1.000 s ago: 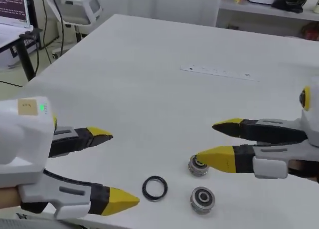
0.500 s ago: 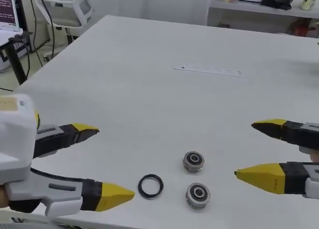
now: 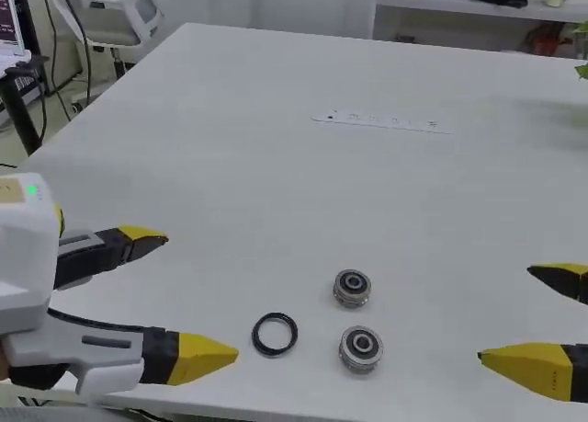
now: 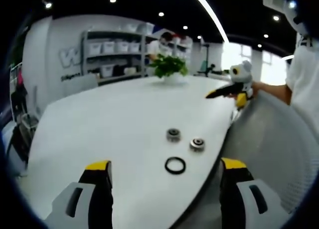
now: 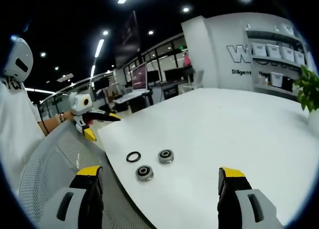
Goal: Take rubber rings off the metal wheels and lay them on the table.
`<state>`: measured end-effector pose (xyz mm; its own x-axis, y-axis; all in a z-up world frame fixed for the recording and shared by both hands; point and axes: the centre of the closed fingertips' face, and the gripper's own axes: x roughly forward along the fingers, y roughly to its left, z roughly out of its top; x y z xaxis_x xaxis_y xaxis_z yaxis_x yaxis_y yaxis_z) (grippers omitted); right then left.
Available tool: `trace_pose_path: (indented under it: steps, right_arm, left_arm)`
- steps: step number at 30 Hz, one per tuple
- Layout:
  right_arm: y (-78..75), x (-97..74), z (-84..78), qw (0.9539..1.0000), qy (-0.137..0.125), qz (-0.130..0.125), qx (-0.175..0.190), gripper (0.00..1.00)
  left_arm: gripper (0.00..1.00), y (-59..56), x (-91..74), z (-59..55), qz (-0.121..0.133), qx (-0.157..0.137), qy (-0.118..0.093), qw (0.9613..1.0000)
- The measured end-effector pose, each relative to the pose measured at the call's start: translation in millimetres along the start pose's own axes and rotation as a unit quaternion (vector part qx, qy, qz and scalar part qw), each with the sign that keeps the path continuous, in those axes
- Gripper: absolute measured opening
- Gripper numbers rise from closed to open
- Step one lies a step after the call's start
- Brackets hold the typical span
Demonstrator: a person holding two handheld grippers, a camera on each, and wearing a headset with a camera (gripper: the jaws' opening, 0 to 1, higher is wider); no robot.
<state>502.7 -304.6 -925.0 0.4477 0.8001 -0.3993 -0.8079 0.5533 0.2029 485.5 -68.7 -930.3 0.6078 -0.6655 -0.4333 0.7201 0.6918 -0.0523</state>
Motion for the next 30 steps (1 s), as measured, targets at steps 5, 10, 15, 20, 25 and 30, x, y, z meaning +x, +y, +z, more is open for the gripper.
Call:
trace_pose_path:
  steps: [5,10,15,20,25,30]
  right_arm:
    - [-4.3,-1.6,-15.2,0.9997,0.018,-0.016,0.011,0.94]
    - [-6.3,0.5,-28.3,0.9986,0.035,-0.025,0.030,0.94]
    - [-8.3,2.6,-36.9,0.9974,0.045,-0.032,0.046,0.93]
    - [-3.8,4.6,-47.9,0.9955,0.077,-0.026,0.048,0.91]
    - [-3.5,4.0,-51.7,0.9944,0.093,-0.027,0.042,0.91]
    - [-2.4,3.5,-56.1,0.9930,0.110,-0.025,0.036,0.89]
  left_arm:
    - [0.90,1.3,0.4,-7.3,0.002,-0.007,0.014,0.9999]
    - [0.92,0.2,1.1,-8.6,-0.002,-0.013,0.015,0.9998]
    - [0.92,-1.0,1.8,-10.4,-0.006,-0.016,0.017,0.9997]
    - [0.92,-2.0,2.9,-11.4,-0.011,-0.019,0.017,0.9996]
    - [0.90,-2.4,3.0,-9.3,-0.012,-0.013,0.016,0.9997]
    - [0.84,-7.8,3.5,-0.7,-0.021,-0.010,-0.003,0.9997]
